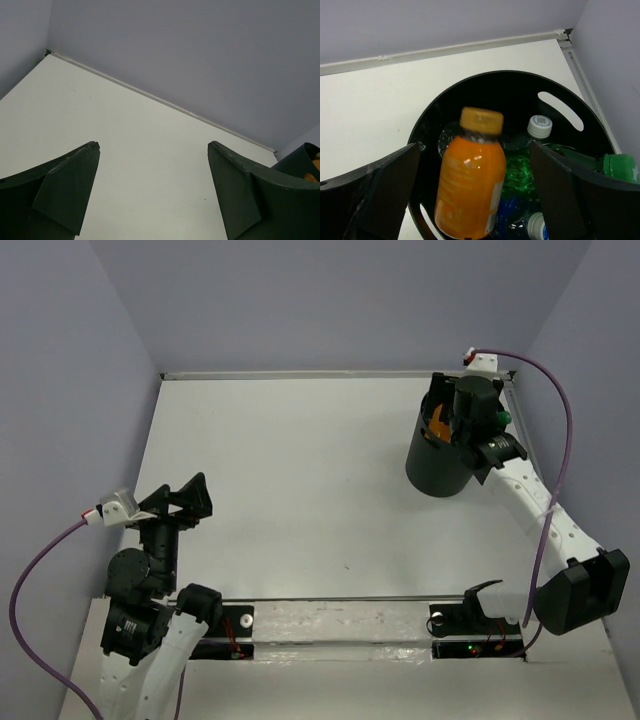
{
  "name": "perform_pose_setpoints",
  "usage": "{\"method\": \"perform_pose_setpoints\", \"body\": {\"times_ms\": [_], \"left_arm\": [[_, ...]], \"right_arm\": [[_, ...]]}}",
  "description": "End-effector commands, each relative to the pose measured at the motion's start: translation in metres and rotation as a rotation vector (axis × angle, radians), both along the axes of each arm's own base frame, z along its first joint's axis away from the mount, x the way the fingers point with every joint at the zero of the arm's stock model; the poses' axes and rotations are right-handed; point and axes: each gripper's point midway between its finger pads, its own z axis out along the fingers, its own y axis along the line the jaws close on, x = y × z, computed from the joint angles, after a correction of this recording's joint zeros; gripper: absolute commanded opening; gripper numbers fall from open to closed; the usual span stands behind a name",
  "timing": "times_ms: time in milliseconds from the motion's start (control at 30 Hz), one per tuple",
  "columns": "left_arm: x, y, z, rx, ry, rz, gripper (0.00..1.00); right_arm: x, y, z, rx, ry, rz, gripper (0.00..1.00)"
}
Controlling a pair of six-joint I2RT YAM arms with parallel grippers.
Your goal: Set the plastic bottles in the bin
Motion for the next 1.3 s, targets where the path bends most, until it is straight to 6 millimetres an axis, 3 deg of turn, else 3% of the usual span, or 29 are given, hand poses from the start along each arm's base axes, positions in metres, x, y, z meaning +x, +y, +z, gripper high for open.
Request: {"method": "perform_pose_setpoints", "body": {"times_ms": [0, 200, 333, 400, 500, 533, 600, 633, 700, 733, 800, 833, 900, 967, 1033, 1100, 1267], "left_arm": [[0.0, 0.003, 0.012, -0.007, -0.037, 0.014, 0.99], [0.002, 0.004, 0.01, -0.005, -0.025, 0.028, 0.99], [0.004, 0.004, 0.008, -0.001, -0.013, 0.028, 0.99], [0.007, 0.001, 0.008, 0.004, -0.008, 0.016, 0.99], [0.008, -0.004, 0.01, 0.005, -0.014, -0.006, 0.99], [0.008, -0.006, 0.011, 0.007, -0.017, -0.016, 0.99], [0.008, -0.016, 0.017, 0.007, -0.047, -0.07, 0.99], [0.01, -0.021, 0.018, 0.009, -0.052, -0.096, 0.99], [0.009, -0.036, 0.026, 0.012, -0.077, -0.178, 0.99], [0.008, -0.041, 0.034, 0.008, -0.089, -0.203, 0.99], [0.002, -0.053, 0.052, 0.0, -0.131, -0.277, 0.99], [-0.004, -0.054, 0.068, -0.005, -0.167, -0.295, 0.99], [-0.016, -0.059, 0.092, 0.011, -0.235, -0.339, 0.99], [-0.033, -0.054, 0.123, 0.011, -0.313, -0.338, 0.99], [-0.047, -0.048, 0.147, 0.012, -0.37, -0.33, 0.99], [-0.053, -0.049, 0.156, 0.013, -0.393, -0.347, 0.99], [-0.052, -0.054, 0.149, 0.004, -0.392, -0.371, 0.99]], "right_arm": [[-0.013, -0.003, 0.027, 0.073, -0.06, -0.014, 0.99], [-0.03, 0.0, 0.064, 0.128, -0.124, 0.033, 1.0], [-0.062, 0.029, 0.11, 0.246, -0.245, 0.243, 1.0], [-0.086, 0.036, 0.134, 0.314, -0.325, 0.314, 1.0], [-0.119, 0.053, 0.147, 0.385, -0.367, 0.459, 1.0], [-0.125, 0.058, 0.144, 0.399, -0.363, 0.495, 1.0], [-0.159, 0.078, 0.156, 0.433, -0.399, 0.666, 1.0], [-0.173, 0.092, 0.15, 0.442, -0.385, 0.77, 1.0], [-0.199, 0.102, 0.16, 0.451, -0.44, 0.887, 1.0], [-0.224, 0.107, 0.163, 0.45, -0.466, 0.975, 1.0], [-0.249, 0.107, 0.174, 0.455, -0.52, 1.033, 1.0], [-0.271, 0.104, 0.181, 0.44, -0.565, 1.074, 1.0], [-0.291, 0.098, 0.189, 0.415, -0.618, 1.092, 1.0], [-0.317, 0.086, 0.198, 0.389, -0.704, 1.081, 1.0], [-0.323, 0.075, 0.199, 0.37, -0.742, 1.03, 1.0], [-0.331, 0.066, 0.197, 0.356, -0.781, 0.988, 1.0], [-0.325, 0.055, 0.189, 0.352, -0.788, 0.914, 1.0]]}}
